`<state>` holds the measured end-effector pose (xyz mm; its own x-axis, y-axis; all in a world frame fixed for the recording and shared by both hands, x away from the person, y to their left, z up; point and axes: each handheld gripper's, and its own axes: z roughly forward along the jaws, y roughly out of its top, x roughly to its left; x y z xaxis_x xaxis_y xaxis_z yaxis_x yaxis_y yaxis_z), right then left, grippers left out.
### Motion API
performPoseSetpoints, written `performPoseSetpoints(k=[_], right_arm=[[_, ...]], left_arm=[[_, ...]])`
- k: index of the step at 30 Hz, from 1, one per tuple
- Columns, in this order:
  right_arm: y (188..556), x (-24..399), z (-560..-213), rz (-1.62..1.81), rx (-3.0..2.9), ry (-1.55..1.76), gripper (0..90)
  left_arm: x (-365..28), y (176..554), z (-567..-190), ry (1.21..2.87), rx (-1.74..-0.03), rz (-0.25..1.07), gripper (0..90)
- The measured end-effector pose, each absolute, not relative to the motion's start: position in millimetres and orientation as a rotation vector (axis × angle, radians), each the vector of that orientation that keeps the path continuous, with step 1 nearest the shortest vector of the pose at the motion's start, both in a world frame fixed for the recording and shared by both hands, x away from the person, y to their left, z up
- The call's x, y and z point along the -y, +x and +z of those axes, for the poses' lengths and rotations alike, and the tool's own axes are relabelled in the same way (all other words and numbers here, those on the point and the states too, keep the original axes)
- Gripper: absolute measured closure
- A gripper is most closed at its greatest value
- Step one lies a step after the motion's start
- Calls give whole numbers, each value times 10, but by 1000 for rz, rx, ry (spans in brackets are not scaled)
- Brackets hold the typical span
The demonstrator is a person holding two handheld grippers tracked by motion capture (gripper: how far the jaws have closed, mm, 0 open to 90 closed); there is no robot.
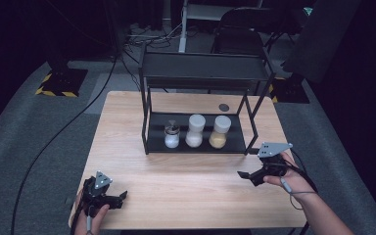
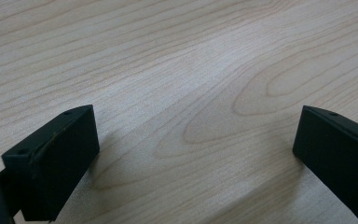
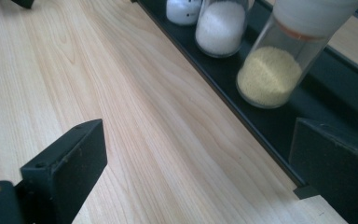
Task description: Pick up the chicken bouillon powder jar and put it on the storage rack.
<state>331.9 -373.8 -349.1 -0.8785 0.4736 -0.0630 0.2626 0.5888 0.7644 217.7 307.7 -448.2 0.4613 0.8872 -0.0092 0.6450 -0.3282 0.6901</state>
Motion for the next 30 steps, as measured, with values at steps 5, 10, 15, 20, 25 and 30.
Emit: performPoseSetpoints(k=[5,10,15,20,25,30], right_arm=[[3283,3717,-3634,1125,-2565,602,34],[3265,3721,-3761,1104,-2571,612,34],[3259,3732,-3871,1089,-2580,618,34],[3250,3740,-3993,1065,-2590,615,34],[3237,3759,-4109,1053,-2598,639,35],[3226,3748,-4200,1025,-2617,626,35]], left_arm=[[-3077,2177,-4482,2083,-1270,497,3],[-3078,2177,-4484,2083,-1269,498,3],[-3077,2177,-4482,2083,-1270,497,3],[-3076,2175,-4483,2083,-1271,499,3],[-3076,2176,-4483,2083,-1271,498,3],[-3077,2177,-4482,2083,-1270,497,3]])
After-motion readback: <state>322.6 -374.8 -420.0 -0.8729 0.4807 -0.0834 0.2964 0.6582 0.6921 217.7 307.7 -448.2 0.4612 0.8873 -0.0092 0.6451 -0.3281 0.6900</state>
